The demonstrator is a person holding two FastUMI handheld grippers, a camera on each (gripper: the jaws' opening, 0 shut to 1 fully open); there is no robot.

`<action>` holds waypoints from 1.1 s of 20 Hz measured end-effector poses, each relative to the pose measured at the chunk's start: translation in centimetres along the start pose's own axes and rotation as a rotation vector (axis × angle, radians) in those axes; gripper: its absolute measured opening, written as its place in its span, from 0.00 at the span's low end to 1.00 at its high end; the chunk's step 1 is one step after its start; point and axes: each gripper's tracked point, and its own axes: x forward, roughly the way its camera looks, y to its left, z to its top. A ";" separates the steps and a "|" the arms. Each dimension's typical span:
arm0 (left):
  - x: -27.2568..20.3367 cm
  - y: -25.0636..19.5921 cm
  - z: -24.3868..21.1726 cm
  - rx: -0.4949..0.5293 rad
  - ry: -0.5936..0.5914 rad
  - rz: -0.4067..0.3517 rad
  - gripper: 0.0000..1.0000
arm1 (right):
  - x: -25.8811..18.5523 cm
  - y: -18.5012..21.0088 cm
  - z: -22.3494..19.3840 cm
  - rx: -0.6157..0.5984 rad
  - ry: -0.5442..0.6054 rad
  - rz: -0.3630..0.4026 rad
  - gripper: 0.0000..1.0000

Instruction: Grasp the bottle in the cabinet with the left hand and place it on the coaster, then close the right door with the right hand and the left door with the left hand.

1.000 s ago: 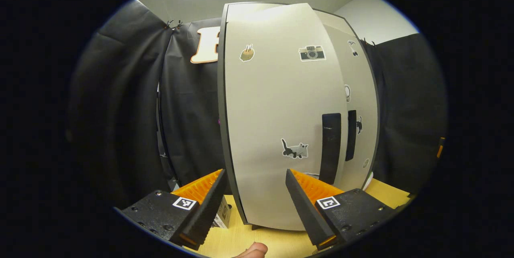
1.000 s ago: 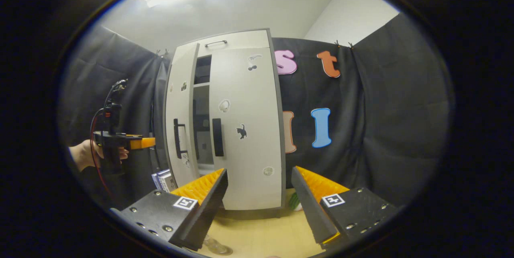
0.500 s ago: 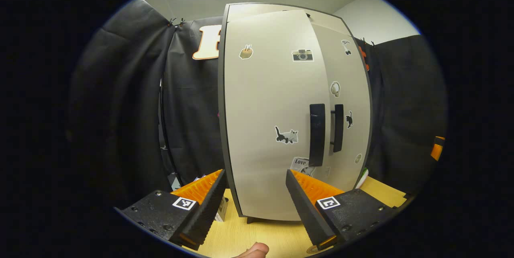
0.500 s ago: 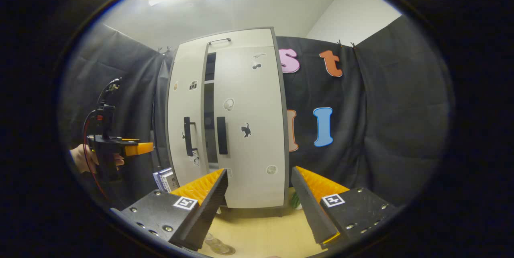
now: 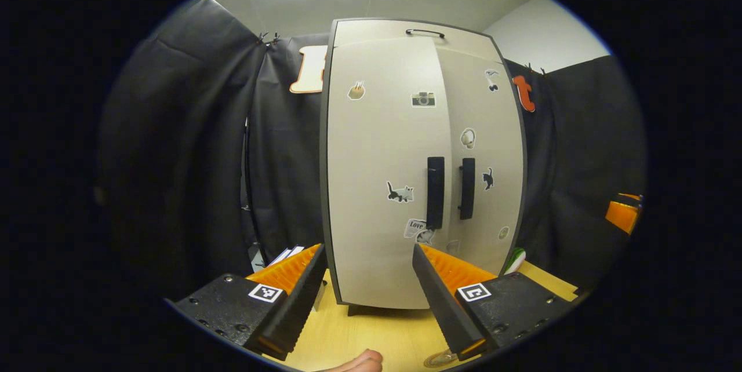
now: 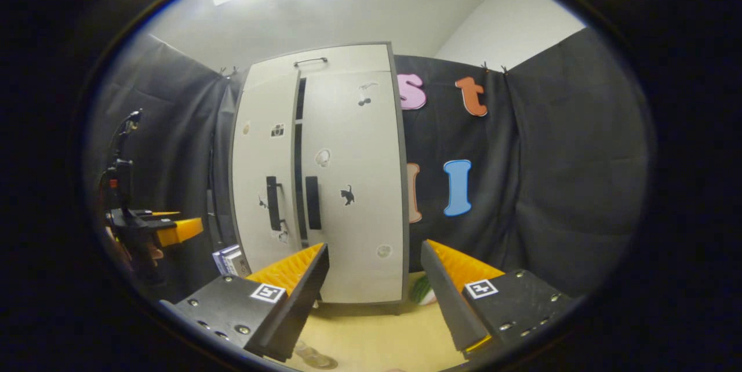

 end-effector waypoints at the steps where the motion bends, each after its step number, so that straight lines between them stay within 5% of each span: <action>1: -0.2 -0.8 -0.4 0.003 0.009 -0.004 0.95 | 0.1 -0.4 0.4 -0.001 0.000 -0.015 0.96; 8: -0.2 -7.0 -0.3 0.051 0.026 -0.118 0.94 | -0.7 -2.7 2.0 0.067 -0.020 -0.101 0.97; 22: 2.4 -9.2 0.1 0.056 -0.012 -0.162 0.95 | 0.4 -1.2 4.2 0.046 -0.053 -0.067 0.97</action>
